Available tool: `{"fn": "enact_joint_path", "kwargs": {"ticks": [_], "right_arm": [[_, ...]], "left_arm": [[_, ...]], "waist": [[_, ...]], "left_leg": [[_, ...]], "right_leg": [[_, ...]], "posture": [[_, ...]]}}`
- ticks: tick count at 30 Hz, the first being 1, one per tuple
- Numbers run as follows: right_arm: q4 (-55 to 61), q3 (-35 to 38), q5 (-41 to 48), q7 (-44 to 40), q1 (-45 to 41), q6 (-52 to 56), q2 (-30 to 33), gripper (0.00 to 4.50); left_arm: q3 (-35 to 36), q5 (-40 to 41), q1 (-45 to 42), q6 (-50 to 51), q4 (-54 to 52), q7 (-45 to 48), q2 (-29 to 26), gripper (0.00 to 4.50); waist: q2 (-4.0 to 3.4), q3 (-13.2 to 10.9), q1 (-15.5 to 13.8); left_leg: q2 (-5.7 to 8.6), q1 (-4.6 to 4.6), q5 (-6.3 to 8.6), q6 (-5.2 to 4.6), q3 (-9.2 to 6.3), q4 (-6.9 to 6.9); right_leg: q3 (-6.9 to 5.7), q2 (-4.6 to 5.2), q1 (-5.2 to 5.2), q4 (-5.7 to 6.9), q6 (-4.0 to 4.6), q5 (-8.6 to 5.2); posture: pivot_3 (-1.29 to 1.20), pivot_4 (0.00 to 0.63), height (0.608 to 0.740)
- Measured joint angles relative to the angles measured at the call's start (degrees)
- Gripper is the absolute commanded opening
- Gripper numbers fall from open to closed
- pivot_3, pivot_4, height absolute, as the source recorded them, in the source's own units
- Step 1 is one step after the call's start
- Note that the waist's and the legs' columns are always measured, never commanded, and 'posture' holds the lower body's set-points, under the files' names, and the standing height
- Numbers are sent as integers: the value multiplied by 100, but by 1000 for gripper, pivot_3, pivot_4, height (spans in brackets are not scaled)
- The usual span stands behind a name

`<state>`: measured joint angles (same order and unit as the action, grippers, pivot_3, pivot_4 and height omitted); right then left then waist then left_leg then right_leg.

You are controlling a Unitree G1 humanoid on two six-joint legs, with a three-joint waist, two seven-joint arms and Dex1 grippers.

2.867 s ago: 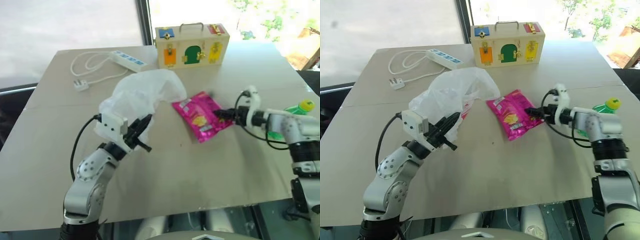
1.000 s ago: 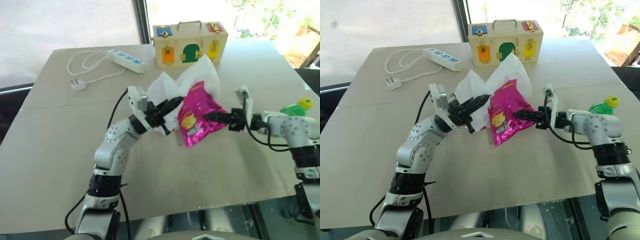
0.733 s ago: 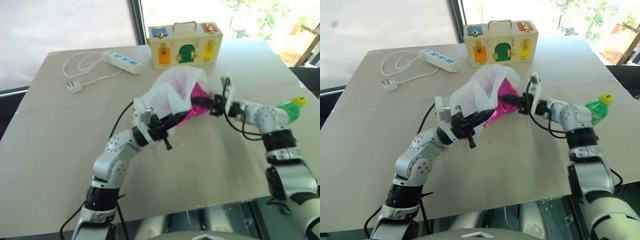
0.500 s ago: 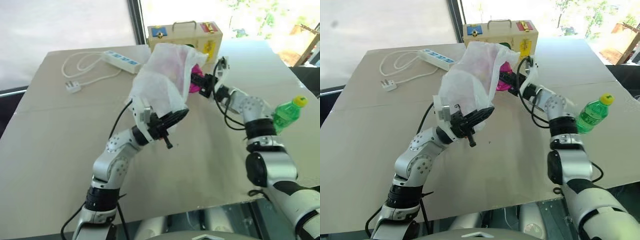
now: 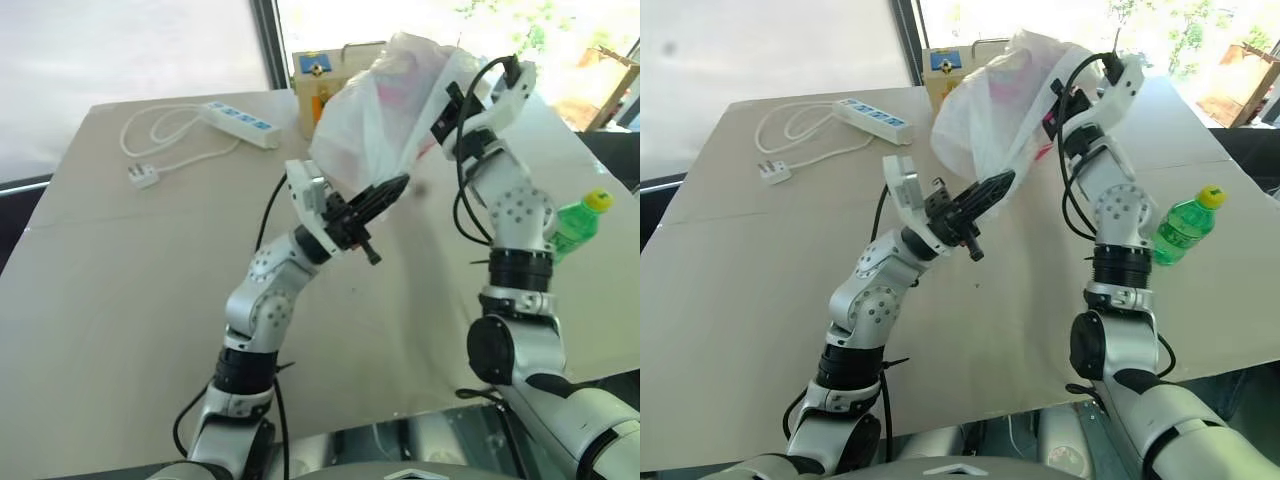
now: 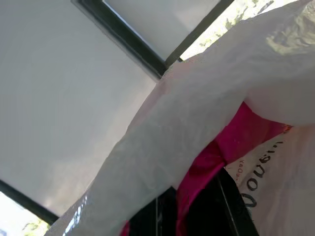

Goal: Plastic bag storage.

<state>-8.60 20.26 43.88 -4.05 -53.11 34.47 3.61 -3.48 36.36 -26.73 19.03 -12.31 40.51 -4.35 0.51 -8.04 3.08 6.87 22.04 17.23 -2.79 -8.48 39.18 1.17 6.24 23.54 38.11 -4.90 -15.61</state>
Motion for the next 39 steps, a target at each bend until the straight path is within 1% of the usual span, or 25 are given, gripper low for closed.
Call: {"fn": "enact_joint_path", "kwargs": {"ticks": [2,3,4,5,7,8,9,11,13,14,15,16,18,21,22,26,29,30,32,35,37,39], "right_arm": [[383,-134,-21,67,242,329,229,85],[722,-250,12,100,454,694,398,85],[914,-345,43,163,586,968,428,85],[972,-380,58,196,625,1061,422,85],[1170,-475,175,484,788,1477,175,85],[1209,-488,201,714,852,1666,-86,608],[1212,-525,221,859,898,1764,-245,934],[1301,-668,342,1113,1060,2028,-647,1802],[1454,-824,541,1140,1163,2302,-767,2864],[1525,-861,643,1143,1168,2429,-783,3219],[1694,-828,947,1060,1258,2739,-694,3433],[1859,-801,1305,954,1354,3072,-555,4138],[1913,-753,1583,883,1402,3322,-374,4415],[2105,-753,2163,380,1438,3782,198,4415],[2165,-763,2213,240,1438,3809,381,4415],[2283,-834,2032,-830,1560,3605,1639,4415],[2263,-1077,1092,-1429,1676,2695,2279,4415],[2218,-1365,508,-1596,1684,2151,2470,4415],[2118,-1835,-296,-1829,1688,1408,2627,4415],[1849,-2507,-1342,-2020,1690,432,2598,4415],[1503,-2855,-1964,-2004,1675,-119,2452,4415],[898,-3160,-2663,-1854,1582,-654,2138,4415]], "left_arm": [[71,131,-93,79,-44,-251,163,0],[200,276,-173,108,-66,-498,345,0],[346,406,-237,136,-71,-716,462,0],[389,446,-247,143,-72,-782,488,0],[560,582,-179,202,-89,-1088,556,0],[600,601,-78,232,-88,-1227,574,0],[610,598,18,261,-68,-1324,588,0],[631,584,321,325,-26,-1539,619,0],[634,584,494,386,8,-1622,616,0],[654,591,527,394,5,-1659,612,0],[729,617,556,394,-85,-1732,603,0],[871,672,601,398,-141,-1834,580,0],[1057,708,630,418,-137,-1947,543,0],[1299,819,606,483,24,-2124,483,0],[1363,858,581,494,83,-2174,467,0],[1837,1017,218,512,416,-2360,218,0],[2020,1056,98,515,531,-2433,68,0],[2030,1056,82,522,563,-2439,63,0],[2030,1061,61,543,621,-2442,62,0],[2012,1066,33,570,631,-2446,60,0],[1975,1064,1,575,628,-2447,61,0],[1924,1058,-4,581,619,-2457,76,0]], "waist": [[-2,1,33],[-1,2,32],[-1,3,46],[-2,5,63],[-1,10,98],[-3,11,99],[-3,12,93],[-3,12,76],[-3,12,43],[-1,13,8],[4,16,-43],[5,17,-73],[5,17,-74],[5,17,-81],[5,17,-84],[6,17,-99],[7,17,-93],[7,17,-84],[9,18,-76],[10,18,-78],[11,19,-82],[12,19,-82]], "left_leg": [[-1,-1,0,0,0,-4],[-1,0,0,0,0,-1],[0,-3,0,0,6,0],[-1,-7,0,0,9,-1],[-2,-20,0,0,12,-3],[-2,-24,0,0,11,-5],[-2,-27,0,0,11,-5],[1,-22,0,0,10,-3],[11,-15,0,0,5,0],[15,-14,0,0,0,2],[17,-15,0,0,-8,2],[18,-16,1,-1,-8,0],[17,-15,1,0,-7,-1],[17,-15,1,0,-7,-1],[17,-15,1,-1,-7,-1],[17,-13,1,-1,-5,-2],[16,-12,1,-1,-1,-5],[16,-13,1,-1,2,-5],[12,-13,1,0,3,-5],[9,-13,1,0,2,-4],[10,-12,1,0,2,-1],[12,-12,1,0,2,0]], "right_leg": [[3,-2,2,-1,0,0],[4,-3,0,-3,0,0],[11,-3,-1,0,-1,0],[18,-3,-1,2,-1,1],[37,-9,0,17,-1,1],[43,-11,2,24,-1,1],[45,-12,2,30,-1,1],[43,-20,8,31,-1,1],[40,-24,13,30,-1,1],[35,-23,15,29,-1,1],[31,-22,12,25,-1,1],[30,-22,11,21,-1,1],[29,-22,11,14,-1,1],[28,-22,10,15,-1,1],[27,-22,9,14,-1,1],[26,-20,2,8,-1,1],[29,-17,3,4,-2,1],[32,-14,4,4,-2,1],[32,-12,4,4,-3,2],[32,-9,4,4,-3,2],[31,-12,4,3,-4,2],[30,-17,4,1,-5,3]], "posture": [[0,150,740],[0,150,740],[0,150,740],[0,150,740],[0,150,740],[0,150,740],[0,150,740],[0,150,740],[0,150,740],[0,150,740],[0,150,740],[0,150,740],[0,150,740],[0,150,740],[0,150,740],[0,150,740],[0,150,740],[0,150,740],[0,150,740],[0,150,740],[0,150,740],[0,150,740]]}}
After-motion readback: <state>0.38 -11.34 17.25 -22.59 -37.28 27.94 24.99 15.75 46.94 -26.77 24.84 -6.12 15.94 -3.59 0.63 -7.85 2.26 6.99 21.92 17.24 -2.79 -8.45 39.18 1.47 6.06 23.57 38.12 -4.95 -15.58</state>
